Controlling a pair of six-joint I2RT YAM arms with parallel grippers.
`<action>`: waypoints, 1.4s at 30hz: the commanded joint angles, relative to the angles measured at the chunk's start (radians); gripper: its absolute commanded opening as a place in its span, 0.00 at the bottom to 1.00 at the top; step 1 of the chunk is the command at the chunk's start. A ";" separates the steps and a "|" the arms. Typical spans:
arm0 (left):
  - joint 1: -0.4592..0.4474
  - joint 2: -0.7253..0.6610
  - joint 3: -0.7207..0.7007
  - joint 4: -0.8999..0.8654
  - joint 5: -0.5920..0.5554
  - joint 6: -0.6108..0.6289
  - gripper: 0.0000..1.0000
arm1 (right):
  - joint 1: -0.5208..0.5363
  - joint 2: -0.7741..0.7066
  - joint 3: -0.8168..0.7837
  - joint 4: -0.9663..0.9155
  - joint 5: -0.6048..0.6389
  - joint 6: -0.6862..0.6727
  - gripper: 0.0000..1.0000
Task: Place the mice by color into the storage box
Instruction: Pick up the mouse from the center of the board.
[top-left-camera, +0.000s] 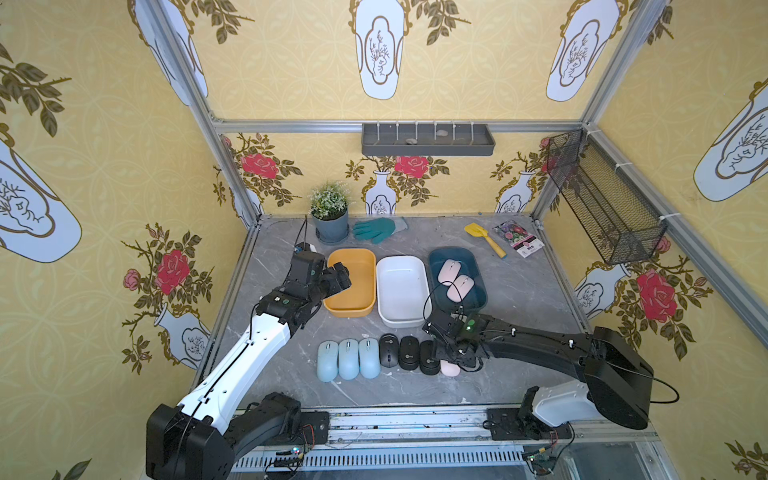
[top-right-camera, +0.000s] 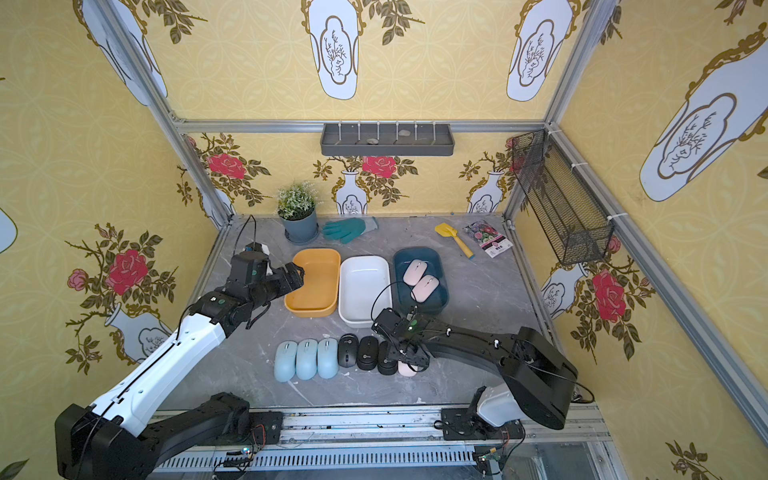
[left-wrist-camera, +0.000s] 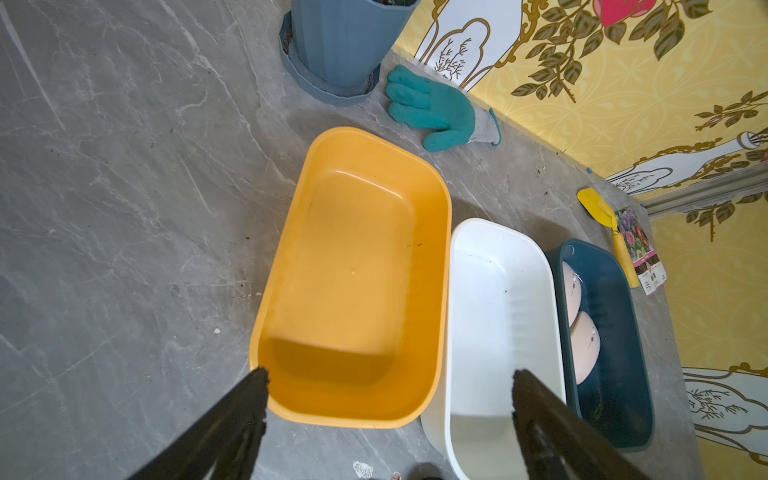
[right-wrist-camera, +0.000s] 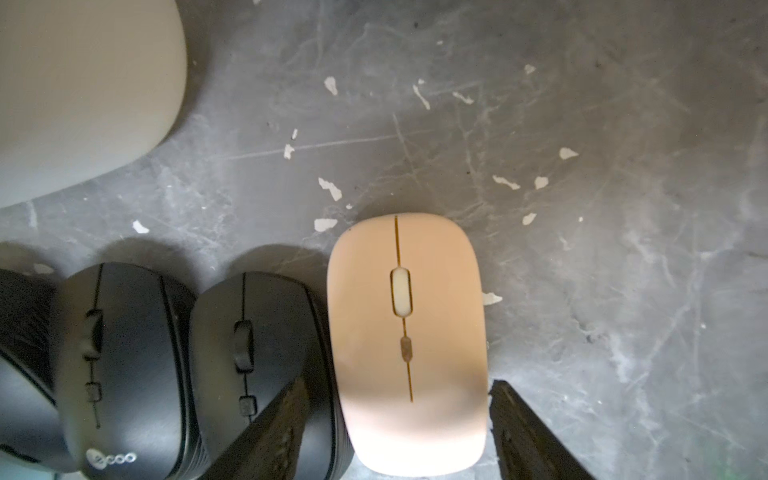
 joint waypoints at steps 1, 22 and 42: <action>0.000 0.005 -0.001 0.000 -0.001 0.007 0.93 | 0.003 0.003 -0.002 -0.026 0.006 0.010 0.71; 0.000 0.011 -0.005 0.003 0.005 -0.004 0.92 | 0.003 0.008 -0.072 -0.008 -0.010 0.010 0.71; 0.000 0.013 -0.008 0.005 0.006 -0.011 0.92 | -0.053 -0.016 -0.117 0.035 -0.017 -0.107 0.72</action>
